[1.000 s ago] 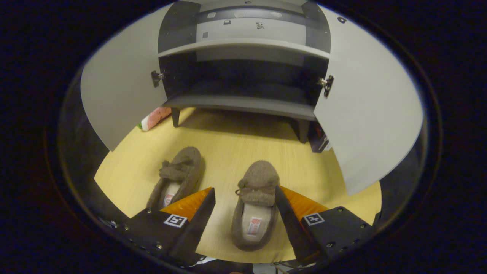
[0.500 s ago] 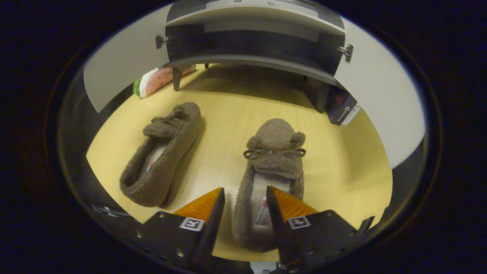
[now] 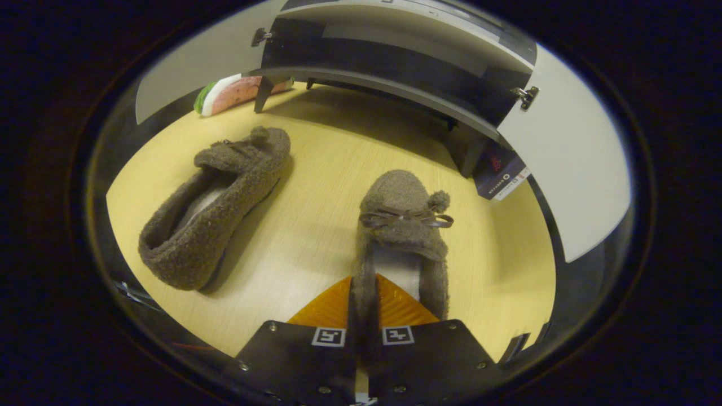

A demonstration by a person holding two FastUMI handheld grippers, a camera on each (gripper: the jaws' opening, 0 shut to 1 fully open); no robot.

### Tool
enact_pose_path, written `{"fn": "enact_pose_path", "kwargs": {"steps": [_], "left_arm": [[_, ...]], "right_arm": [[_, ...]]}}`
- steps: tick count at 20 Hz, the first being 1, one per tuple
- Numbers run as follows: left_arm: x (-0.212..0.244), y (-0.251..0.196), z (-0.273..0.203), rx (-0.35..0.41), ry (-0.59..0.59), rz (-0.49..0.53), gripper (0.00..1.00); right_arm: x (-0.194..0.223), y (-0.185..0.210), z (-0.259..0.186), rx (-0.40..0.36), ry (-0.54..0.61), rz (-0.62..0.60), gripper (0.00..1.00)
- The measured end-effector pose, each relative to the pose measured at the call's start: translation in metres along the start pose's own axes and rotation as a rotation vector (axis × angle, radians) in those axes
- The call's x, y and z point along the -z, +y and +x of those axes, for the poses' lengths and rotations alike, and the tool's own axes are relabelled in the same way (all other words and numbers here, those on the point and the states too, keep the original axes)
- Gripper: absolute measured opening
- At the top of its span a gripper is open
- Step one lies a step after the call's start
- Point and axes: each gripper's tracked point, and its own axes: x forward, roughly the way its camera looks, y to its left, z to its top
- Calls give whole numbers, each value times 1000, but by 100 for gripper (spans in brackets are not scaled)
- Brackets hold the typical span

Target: Grab one shoe with the right hand and put it into the shoe cabinet, grab the other shoe with the left hand and put it into the shoe cabinet; then close the right door with the right hand and the left door with the left hand.

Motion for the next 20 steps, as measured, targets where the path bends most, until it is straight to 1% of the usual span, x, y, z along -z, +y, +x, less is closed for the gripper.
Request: {"fn": "enact_pose_path", "kwargs": {"steps": [2,4,6,8,10,11,12,13,14,16,18,19,20], "left_arm": [[0,-1,-1,3,0,1,94],[-1,0,0,3,-2,3,94],[-2,-1,1,6,-5,4,94],[-2,-1,1,6,-7,4,92],[-2,-1,1,9,-7,6,92],[-2,-1,1,11,-10,6,94],[-2,-2,2,12,-12,6,93],[-2,-1,0,12,-13,4,92],[-2,-1,1,12,-16,3,94],[-2,-2,2,14,-18,-4,94],[-1,-2,1,17,-20,-7,93],[-2,-2,0,16,-22,-7,92],[-1,-2,1,16,-22,-5,94]], "right_arm": [[-3,-1,-4,-4,-12,19,10],[-11,0,-14,-42,-31,54,10],[-24,-1,-27,-63,-61,82,9],[-40,-7,-39,-62,-98,95,10],[-66,-17,-58,-64,-157,111,9],[-86,-24,-70,-54,-204,116,9],[-107,-32,-82,-46,-256,120,9],[-133,-40,-96,-41,-312,123,6],[-158,-48,-110,-35,-363,122,5],[-193,-59,-130,-23,-439,120,5],[-207,-63,-133,-30,-458,135,5],[-206,-61,-132,-34,-454,148,5],[-199,-60,-129,-41,-440,156,5]]}}
